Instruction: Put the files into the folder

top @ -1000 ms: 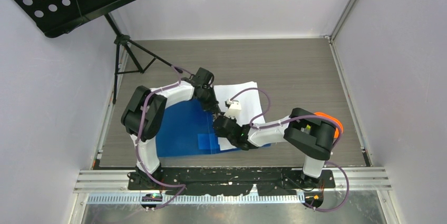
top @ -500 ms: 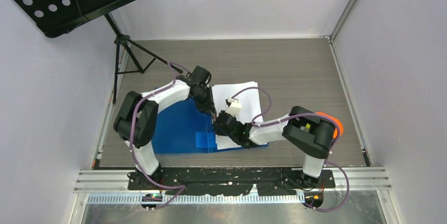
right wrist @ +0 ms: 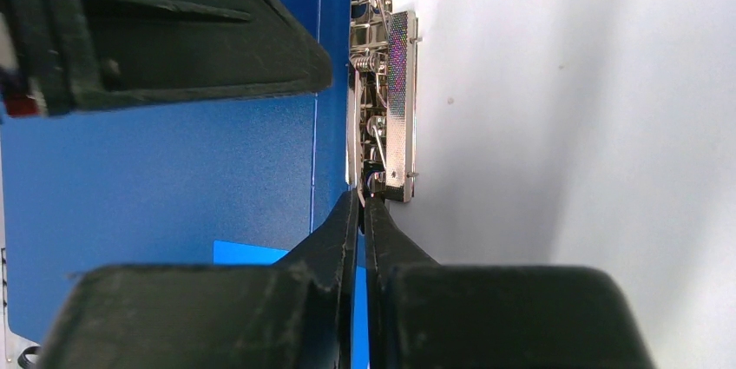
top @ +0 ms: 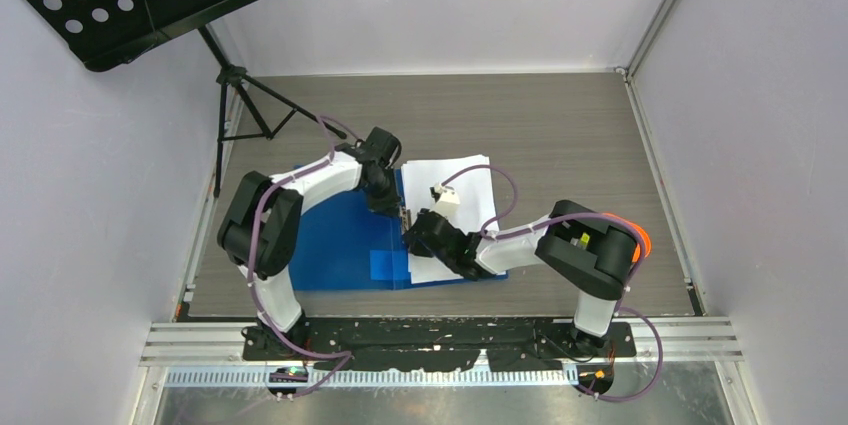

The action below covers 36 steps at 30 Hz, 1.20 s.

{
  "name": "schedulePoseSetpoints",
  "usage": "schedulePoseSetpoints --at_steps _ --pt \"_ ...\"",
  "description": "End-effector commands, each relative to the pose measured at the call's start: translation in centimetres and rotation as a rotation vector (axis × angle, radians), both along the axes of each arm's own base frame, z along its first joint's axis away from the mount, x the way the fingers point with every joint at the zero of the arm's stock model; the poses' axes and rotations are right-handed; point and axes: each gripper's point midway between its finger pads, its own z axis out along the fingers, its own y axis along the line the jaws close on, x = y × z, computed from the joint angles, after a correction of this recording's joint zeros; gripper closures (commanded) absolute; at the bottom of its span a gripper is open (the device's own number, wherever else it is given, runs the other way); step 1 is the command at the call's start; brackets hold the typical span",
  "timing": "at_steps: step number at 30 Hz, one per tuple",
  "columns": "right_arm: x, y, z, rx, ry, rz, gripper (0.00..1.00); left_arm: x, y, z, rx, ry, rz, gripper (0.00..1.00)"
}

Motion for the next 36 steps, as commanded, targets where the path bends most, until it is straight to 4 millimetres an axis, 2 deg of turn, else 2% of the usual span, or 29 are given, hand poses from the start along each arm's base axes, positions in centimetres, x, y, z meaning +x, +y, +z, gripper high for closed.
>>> schedulePoseSetpoints --at_steps 1,8,14,18,21,28,32,36 --pt "-9.2 -16.1 -12.1 -0.661 0.371 0.082 0.95 0.2 -1.0 -0.6 -0.013 -0.017 -0.039 0.86" --pt "-9.1 -16.2 -12.2 -0.657 0.377 0.080 0.95 -0.6 -1.0 -1.6 0.018 0.008 -0.050 0.86" --pt "-8.8 -16.2 -11.9 -0.647 0.371 0.073 0.95 -1.7 -0.7 -3.2 0.071 0.054 -0.043 0.92" --pt "-8.6 -16.0 -11.6 -0.636 0.365 0.071 0.95 -2.6 -0.8 -3.9 0.143 0.080 -0.044 0.94" --pt "-8.4 -16.0 -11.5 -0.649 0.367 0.070 0.95 -3.3 0.3 -5.0 0.255 0.099 -0.027 0.97" --pt "-8.2 -17.9 -11.6 -0.783 0.385 0.039 0.95 -5.5 1.4 -7.4 0.336 0.164 0.008 1.00" --pt "-8.5 -19.1 -12.3 -0.850 0.402 0.016 0.95 -6.4 1.2 -8.2 0.345 0.187 0.008 1.00" --pt "-8.4 -19.1 -12.9 -0.882 0.404 0.004 0.95 -7.3 0.6 -9.1 0.316 0.211 0.009 1.00"
